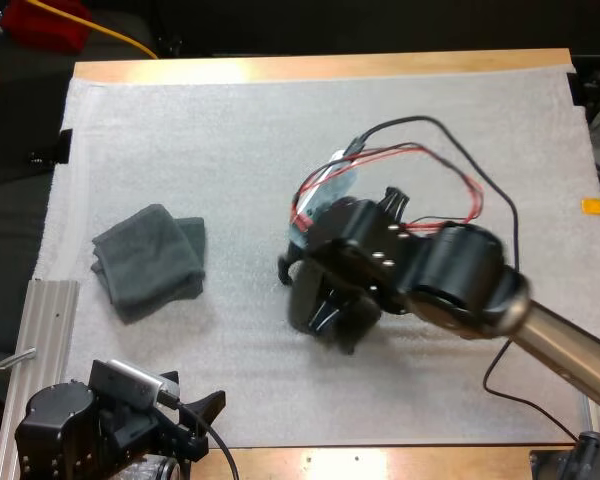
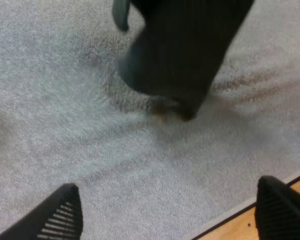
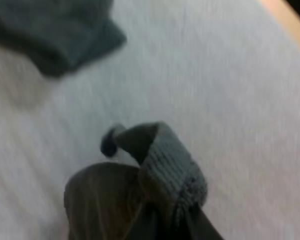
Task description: Pick towel from pile, fold and stack
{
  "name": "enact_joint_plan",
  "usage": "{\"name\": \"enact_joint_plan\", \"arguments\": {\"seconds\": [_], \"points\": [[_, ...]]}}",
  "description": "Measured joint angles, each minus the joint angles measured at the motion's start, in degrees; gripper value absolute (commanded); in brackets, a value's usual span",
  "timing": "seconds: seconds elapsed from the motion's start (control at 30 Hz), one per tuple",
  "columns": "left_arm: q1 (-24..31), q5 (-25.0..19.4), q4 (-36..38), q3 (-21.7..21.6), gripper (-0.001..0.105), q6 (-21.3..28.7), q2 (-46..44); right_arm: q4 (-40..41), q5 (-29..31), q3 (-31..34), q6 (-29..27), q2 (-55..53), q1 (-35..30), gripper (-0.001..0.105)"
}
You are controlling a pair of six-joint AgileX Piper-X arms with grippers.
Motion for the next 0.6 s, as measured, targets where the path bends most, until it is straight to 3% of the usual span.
{"name": "enact_joint_plan", "arguments": {"seconds": [0.27, 0.6], "points": [[0.0, 0.0, 0.0, 0.0, 0.069, 0.0, 0.0, 1.8, 5.1, 5.8, 0.1, 2.6, -0.9, 0.001], [0.0, 0.0, -0.1, 0.0, 0.069, 0.0, 0.0, -1.7, 5.7, 16.4, 0.3, 2.6, -9.7, 0.001]]}}
